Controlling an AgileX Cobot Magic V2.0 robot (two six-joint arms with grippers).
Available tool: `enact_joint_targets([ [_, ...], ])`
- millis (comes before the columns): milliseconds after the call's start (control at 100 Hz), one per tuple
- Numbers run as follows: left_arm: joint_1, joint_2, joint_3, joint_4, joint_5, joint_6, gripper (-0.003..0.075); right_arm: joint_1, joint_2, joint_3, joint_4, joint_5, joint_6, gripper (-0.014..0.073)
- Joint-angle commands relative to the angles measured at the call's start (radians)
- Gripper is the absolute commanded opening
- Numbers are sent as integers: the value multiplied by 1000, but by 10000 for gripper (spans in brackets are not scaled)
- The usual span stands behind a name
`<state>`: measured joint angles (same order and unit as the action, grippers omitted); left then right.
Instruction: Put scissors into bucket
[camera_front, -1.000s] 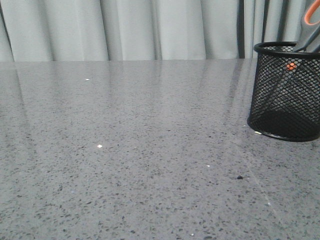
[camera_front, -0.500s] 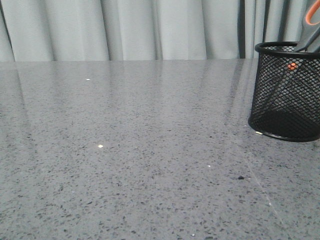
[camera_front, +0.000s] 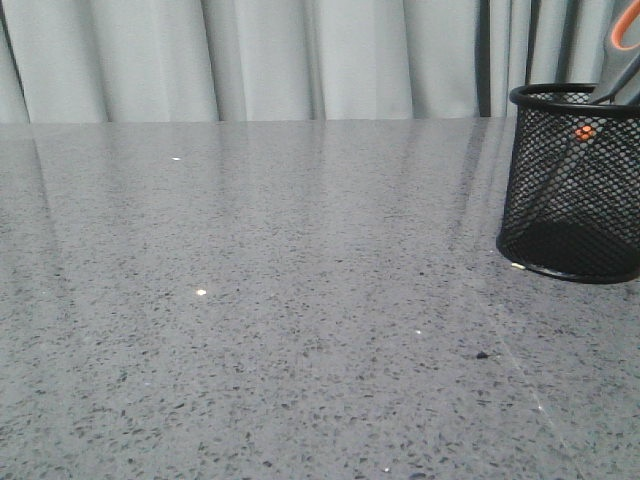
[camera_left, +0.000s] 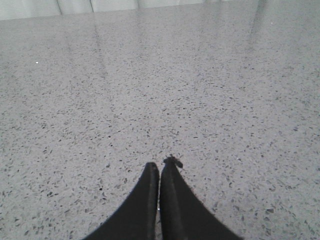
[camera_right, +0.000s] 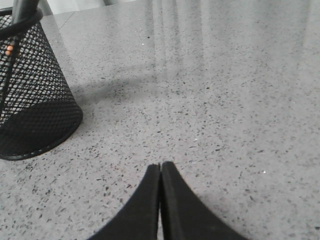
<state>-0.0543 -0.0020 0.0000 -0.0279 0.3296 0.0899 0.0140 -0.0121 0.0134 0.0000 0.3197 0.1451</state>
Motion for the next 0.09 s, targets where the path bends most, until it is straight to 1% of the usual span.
enact_joint_targets([
  [0,5,-27,39,-2,-52,-12,-20,-7,-20,6,-21,-26,-2,-46],
  [80,5,-27,39,-2,-52,-12,-20,-7,-20,6,-21,-26,-2,-46],
])
